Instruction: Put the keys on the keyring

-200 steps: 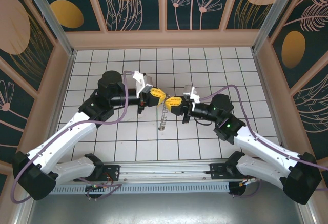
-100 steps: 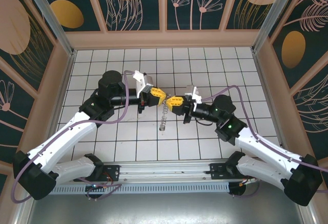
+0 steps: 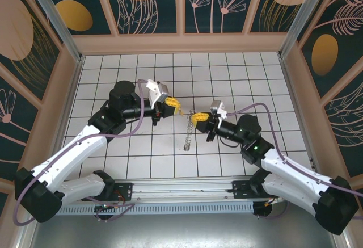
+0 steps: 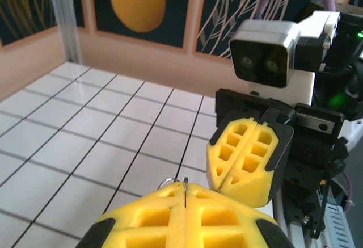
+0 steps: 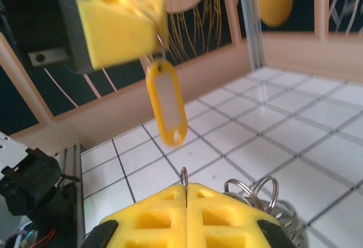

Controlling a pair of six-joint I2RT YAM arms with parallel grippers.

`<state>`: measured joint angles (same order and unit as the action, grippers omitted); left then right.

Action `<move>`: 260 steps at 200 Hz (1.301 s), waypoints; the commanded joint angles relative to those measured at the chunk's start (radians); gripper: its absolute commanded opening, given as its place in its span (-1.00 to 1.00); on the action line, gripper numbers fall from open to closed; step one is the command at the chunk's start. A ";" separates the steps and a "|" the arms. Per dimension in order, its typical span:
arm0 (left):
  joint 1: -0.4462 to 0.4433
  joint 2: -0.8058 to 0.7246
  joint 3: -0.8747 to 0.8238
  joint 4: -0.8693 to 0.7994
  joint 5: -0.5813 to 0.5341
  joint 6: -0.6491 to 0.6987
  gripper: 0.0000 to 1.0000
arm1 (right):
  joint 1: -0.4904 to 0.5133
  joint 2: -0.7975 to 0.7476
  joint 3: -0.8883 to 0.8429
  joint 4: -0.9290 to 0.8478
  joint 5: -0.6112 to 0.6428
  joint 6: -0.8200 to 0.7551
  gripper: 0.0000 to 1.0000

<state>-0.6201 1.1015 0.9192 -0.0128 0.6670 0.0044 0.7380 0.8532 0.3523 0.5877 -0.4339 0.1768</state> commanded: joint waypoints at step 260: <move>-0.010 0.577 -0.037 0.099 -0.245 -0.217 -1.00 | 0.083 -0.089 -0.349 0.485 0.158 0.187 -1.00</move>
<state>-0.6193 1.6283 0.8448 0.0196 0.4328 -0.1635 0.8120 0.7887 0.0101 1.0138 -0.2630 0.3916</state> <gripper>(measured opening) 0.047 0.059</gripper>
